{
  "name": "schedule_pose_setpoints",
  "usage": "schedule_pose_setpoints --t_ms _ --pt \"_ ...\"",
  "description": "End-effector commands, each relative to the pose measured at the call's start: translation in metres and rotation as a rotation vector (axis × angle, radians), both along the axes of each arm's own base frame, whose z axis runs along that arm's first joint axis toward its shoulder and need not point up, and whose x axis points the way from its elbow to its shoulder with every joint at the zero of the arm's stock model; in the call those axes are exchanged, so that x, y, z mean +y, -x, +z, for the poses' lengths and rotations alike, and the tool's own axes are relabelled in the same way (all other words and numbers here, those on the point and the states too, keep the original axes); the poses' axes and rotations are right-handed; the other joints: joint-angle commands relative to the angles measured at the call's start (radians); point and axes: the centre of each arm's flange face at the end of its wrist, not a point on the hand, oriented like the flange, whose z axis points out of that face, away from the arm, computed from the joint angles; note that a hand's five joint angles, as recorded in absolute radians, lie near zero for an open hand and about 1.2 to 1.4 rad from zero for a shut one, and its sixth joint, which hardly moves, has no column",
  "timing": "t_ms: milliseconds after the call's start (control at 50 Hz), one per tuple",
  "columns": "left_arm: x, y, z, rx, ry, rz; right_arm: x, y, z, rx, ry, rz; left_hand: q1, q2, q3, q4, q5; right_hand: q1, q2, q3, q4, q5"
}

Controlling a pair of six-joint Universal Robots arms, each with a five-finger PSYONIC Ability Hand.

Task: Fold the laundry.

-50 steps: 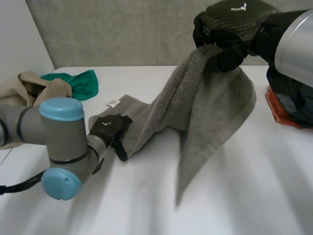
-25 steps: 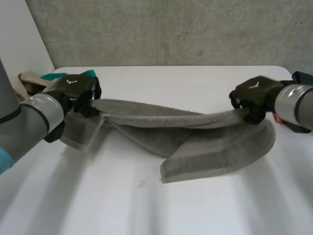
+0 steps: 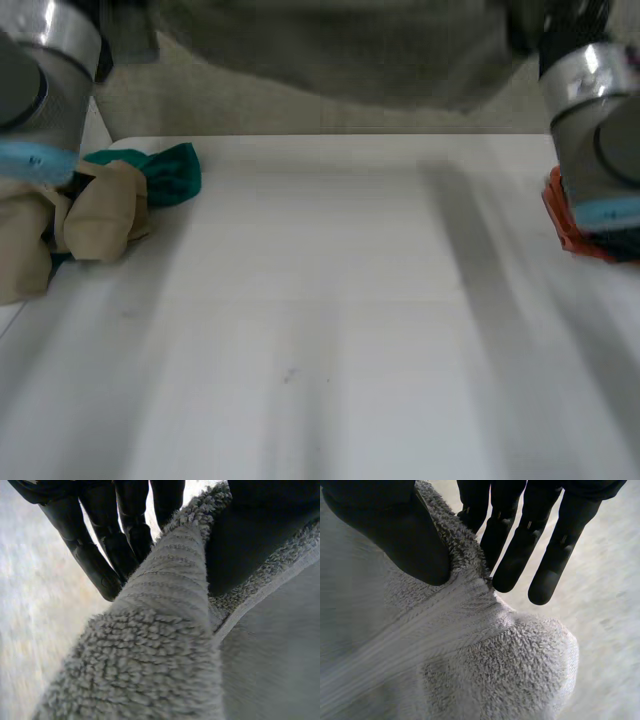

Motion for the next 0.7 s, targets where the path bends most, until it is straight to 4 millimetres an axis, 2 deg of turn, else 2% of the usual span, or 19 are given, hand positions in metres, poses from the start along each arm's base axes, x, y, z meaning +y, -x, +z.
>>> schedule_pose_setpoints --t_ms 20,40,100,120,180,200,240,260,320,380,420,440,540,620,640,700 --pt "0.029 -0.007 -0.110 -0.142 -0.367 -0.056 0.019 0.011 -0.102 0.142 -0.365 0.031 0.231 0.199 0.207 0.200 0.254 0.291 0.224 0.204 0.198 0.217" --pt "0.038 -0.007 -0.137 -0.182 -0.440 -0.077 0.026 0.012 -0.128 0.175 -0.448 0.049 0.231 0.199 0.207 0.200 0.254 0.291 0.224 0.204 0.198 0.217" --pt "0.050 -0.008 -0.178 -0.246 -0.549 -0.095 0.037 0.013 -0.168 0.231 -0.570 0.077 0.231 0.199 0.207 0.200 0.254 0.291 0.224 0.204 0.198 0.217" --pt "0.057 -0.008 -0.207 -0.299 -0.615 -0.104 0.043 0.014 -0.191 0.273 -0.628 0.087 0.231 0.199 0.207 0.200 0.254 0.291 0.224 0.204 0.198 0.217" --pt "0.060 -0.010 -0.242 -0.391 -0.678 -0.096 0.050 0.015 -0.216 0.340 -0.678 0.085 0.208 0.176 0.184 0.177 0.231 0.291 0.224 0.204 0.198 0.217" --pt "0.060 -0.011 -0.257 -0.455 -0.692 -0.088 0.052 0.016 -0.226 0.381 -0.697 0.076 0.036 0.005 0.012 0.005 0.059 0.291 0.224 0.204 0.198 0.217" --pt "0.060 -0.013 -0.267 -0.503 -0.714 -0.077 0.055 0.017 -0.230 0.408 -0.710 0.065 -0.202 -0.234 -0.226 -0.233 -0.179 0.291 0.224 0.204 0.198 0.217" --pt "0.062 -0.016 -0.266 -0.545 -0.725 -0.058 0.057 0.018 -0.231 0.425 -0.724 0.051 -0.433 -0.465 -0.457 -0.464 -0.410 0.291 0.224 0.204 0.198 0.217" --pt "0.065 -0.017 -0.257 -0.566 -0.725 -0.049 0.060 0.020 -0.226 0.423 -0.746 0.031 -0.579 -0.610 -0.602 -0.610 -0.556 0.291 0.224 0.204 0.198 0.217" --pt "0.069 -0.017 -0.229 -0.542 -0.679 -0.038 0.065 0.023 -0.216 0.401 -0.769 0.013 -0.811 -0.842 -0.834 -0.842 -0.788 0.291 0.224 0.204 0.198 0.217" --pt "0.075 -0.017 -0.210 -0.512 -0.645 -0.034 0.068 0.025 -0.209 0.378 -0.781 0.007 -0.881 -0.913 -0.905 -0.912 -0.858 0.291 0.224 0.204 0.198 0.217" --pt "0.077 -0.018 -0.207 -0.504 -0.646 -0.031 0.069 0.026 -0.208 0.370 -0.789 0.005 -0.893 -0.925 -0.917 -0.924 -0.870 0.291 0.224 0.204 0.198 0.217" --pt "0.099 -0.028 -0.202 -0.488 -0.675 -0.022 0.074 0.029 -0.205 0.325 -0.819 0.007 -0.879 -0.910 -0.902 -0.910 -0.856 0.291 0.224 0.204 0.198 0.217" --pt "0.120 -0.040 -0.213 -0.521 -0.733 0.000 0.076 0.030 -0.207 0.305 -0.844 0.006 -0.677 -0.708 -0.700 -0.708 -0.654 0.291 0.224 0.204 0.198 0.217" --pt "0.128 -0.046 -0.219 -0.546 -0.757 0.015 0.077 0.031 -0.208 0.305 -0.849 0.006 -0.528 -0.559 -0.552 -0.559 -0.505 0.291 0.224 0.204 0.198 0.217" --pt "0.138 -0.052 -0.226 -0.589 -0.774 0.030 0.077 0.033 -0.208 0.304 -0.849 0.005 -0.383 -0.414 -0.407 -0.414 -0.360 0.291 0.224 0.204 0.198 0.217"
